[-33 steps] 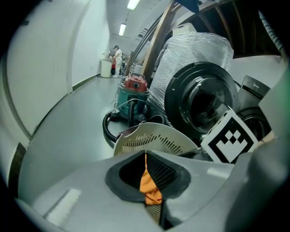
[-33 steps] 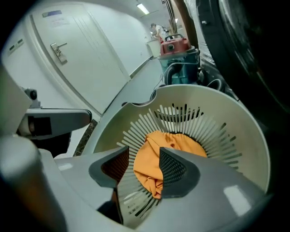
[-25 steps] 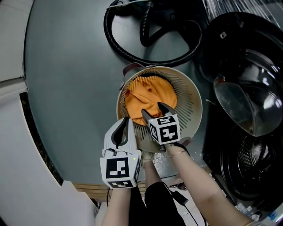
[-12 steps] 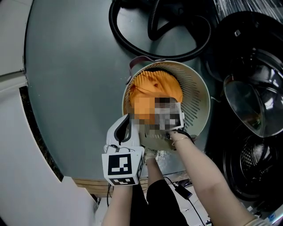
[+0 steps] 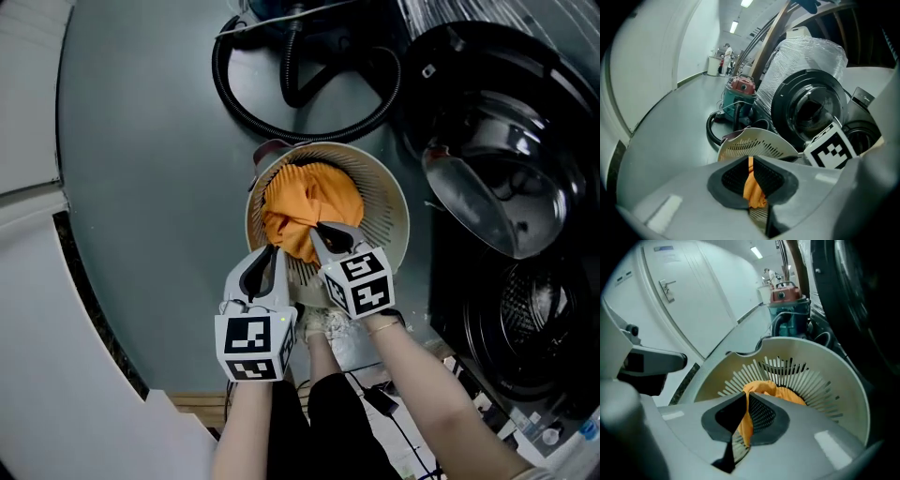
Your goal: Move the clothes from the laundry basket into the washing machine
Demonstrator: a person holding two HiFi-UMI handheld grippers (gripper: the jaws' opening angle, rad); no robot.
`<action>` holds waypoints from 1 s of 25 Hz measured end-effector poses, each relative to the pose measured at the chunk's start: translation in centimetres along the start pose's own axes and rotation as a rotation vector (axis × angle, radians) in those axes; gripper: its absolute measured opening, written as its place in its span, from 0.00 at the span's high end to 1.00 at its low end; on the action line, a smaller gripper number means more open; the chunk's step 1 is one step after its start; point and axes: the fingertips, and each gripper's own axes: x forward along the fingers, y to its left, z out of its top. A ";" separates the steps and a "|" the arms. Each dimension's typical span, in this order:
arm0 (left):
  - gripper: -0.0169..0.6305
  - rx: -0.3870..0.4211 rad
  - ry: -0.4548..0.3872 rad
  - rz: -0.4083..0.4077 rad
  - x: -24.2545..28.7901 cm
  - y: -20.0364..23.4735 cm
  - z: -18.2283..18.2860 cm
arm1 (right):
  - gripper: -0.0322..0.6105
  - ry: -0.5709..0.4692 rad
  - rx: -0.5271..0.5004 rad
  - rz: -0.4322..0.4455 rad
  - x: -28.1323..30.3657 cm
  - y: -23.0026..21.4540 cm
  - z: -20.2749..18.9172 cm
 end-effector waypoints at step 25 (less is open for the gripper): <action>0.44 0.544 0.173 -0.481 -9.8 -22.9 7.6 | 0.89 -0.678 0.211 -0.144 -40.5 3.9 11.8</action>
